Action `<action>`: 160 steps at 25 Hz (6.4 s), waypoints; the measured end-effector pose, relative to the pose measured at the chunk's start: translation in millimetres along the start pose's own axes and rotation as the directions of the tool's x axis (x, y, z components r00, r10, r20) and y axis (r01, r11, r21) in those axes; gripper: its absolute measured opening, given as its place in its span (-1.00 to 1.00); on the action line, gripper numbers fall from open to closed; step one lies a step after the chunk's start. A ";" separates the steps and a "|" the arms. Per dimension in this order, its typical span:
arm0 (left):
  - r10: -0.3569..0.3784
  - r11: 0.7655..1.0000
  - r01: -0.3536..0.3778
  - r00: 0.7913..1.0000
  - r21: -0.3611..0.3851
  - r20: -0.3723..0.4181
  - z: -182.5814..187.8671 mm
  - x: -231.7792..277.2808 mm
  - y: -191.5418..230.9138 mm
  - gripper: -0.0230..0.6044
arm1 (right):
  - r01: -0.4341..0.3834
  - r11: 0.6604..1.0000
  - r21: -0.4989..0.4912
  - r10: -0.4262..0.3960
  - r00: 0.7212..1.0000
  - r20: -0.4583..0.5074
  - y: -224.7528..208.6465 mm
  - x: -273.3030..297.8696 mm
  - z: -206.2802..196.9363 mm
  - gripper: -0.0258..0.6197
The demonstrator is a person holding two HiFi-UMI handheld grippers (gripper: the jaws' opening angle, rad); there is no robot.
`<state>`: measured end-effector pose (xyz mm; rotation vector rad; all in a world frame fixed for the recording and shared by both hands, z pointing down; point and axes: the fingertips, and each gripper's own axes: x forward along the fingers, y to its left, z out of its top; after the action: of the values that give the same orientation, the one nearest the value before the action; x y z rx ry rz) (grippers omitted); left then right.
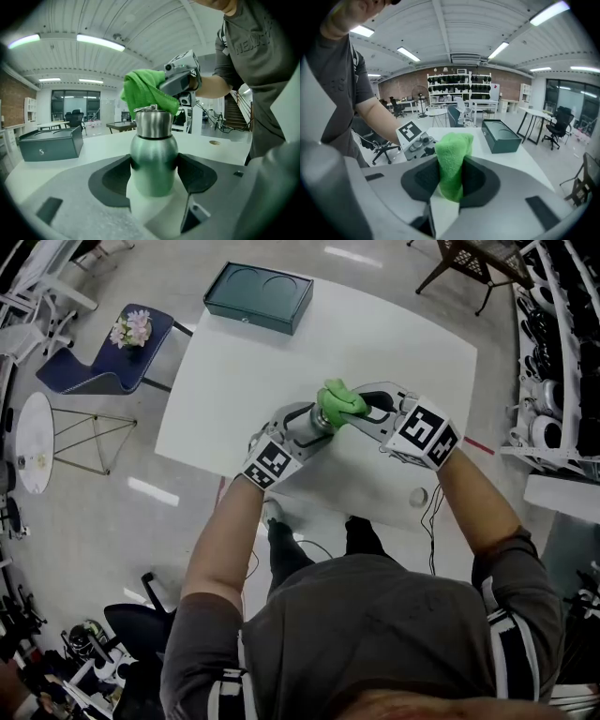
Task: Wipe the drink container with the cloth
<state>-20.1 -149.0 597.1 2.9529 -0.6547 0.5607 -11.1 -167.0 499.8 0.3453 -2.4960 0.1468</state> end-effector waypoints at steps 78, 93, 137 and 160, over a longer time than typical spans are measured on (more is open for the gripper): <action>-0.022 0.997 0.016 0.996 -0.072 -0.085 -5.7 4.6 -3.0 0.04 | -0.405 0.866 0.293 0.387 0.914 0.120 63.9 3.5 -40.1 -0.64; 0.011 1.000 -0.007 0.988 0.025 -0.151 -10.9 11.1 -7.3 0.02 | -0.111 0.951 0.290 0.072 0.987 0.141 -22.6 -31.9 -23.4 -0.64; -0.125 0.985 0.145 0.974 0.098 -0.189 18.0 -17.2 -8.6 0.07 | 0.115 0.949 0.293 -0.135 0.990 0.049 -4.8 -50.9 -85.7 -0.63; -0.366 0.747 0.593 0.744 0.300 -0.559 59.1 12.3 -27.6 -0.15 | 0.027 0.951 0.309 -0.040 0.998 0.037 21.3 -33.6 -104.8 -0.63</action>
<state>21.7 -137.1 546.9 2.9759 0.3798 1.4636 67.7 -120.2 564.3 0.5235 -2.5076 0.5248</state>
